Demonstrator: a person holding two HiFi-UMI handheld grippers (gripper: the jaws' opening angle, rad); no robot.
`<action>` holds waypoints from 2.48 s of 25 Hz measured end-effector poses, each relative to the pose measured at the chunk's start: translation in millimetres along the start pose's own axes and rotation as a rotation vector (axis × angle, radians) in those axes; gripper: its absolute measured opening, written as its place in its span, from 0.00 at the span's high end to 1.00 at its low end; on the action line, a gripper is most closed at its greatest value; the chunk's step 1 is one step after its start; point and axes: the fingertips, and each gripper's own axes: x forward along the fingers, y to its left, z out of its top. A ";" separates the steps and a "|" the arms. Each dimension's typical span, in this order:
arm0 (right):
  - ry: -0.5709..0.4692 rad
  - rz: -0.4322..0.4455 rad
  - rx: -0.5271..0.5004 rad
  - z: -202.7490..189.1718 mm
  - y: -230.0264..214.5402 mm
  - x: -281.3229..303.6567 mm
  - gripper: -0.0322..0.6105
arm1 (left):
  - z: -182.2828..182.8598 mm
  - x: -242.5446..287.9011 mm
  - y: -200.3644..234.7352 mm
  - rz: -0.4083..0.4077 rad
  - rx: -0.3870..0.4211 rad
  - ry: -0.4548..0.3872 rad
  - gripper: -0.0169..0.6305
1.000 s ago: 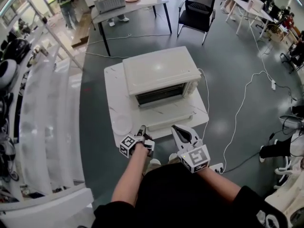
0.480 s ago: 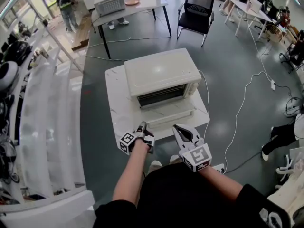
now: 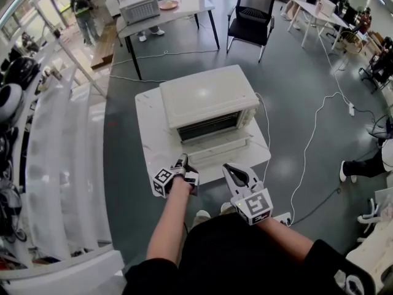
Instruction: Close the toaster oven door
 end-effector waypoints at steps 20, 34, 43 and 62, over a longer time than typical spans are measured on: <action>0.038 -0.057 0.019 -5.1 -12.0 10.2 0.92 | 15.4 30.7 -40.5 0.002 0.024 -0.011 0.84; 0.046 -0.077 -0.011 -5.4 -15.1 20.4 0.92 | 29.5 47.7 -63.3 -0.018 0.056 -0.038 0.83; 0.064 -0.062 0.009 -7.7 -17.3 23.9 0.92 | 34.3 57.5 -72.3 -0.031 0.073 -0.040 0.83; 0.095 -0.073 0.036 -15.1 -28.3 8.6 0.92 | 38.9 65.2 -78.1 -0.052 0.079 -0.061 0.84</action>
